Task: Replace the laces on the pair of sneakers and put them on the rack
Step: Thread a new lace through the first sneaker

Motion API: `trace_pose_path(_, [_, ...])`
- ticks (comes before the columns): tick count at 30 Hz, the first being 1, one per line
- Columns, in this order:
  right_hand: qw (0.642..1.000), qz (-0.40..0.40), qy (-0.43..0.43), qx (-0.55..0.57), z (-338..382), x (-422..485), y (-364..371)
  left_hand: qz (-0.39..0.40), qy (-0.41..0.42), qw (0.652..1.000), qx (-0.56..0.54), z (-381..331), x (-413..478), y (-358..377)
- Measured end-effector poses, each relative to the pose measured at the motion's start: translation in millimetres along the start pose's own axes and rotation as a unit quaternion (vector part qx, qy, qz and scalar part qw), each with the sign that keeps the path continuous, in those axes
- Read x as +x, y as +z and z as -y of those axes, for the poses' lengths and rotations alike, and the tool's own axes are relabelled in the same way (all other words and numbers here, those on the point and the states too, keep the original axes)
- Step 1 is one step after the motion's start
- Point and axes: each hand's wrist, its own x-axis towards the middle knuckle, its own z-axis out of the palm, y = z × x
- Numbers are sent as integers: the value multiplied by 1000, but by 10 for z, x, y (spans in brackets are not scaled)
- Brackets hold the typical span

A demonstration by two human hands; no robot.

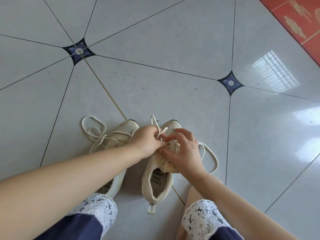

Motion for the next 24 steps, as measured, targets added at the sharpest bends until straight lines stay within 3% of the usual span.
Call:
trace_pose_path(4, [1000,-7,-5,-2,6,-8,21,-6,-22,999,-44,3,-19,-16])
trace_pose_path(13, [999,32,-13,4,60,-35,57,22,-45,997,-63,9,-115,-591])
trace_pose_path(19, [999,43,-4,-18,91,-35,113,16,-44,998,-46,93,-168,-571])
trace_pose_path(24, [998,23,-28,46,9,-85,21,31,14,990,137,52,-127,-473])
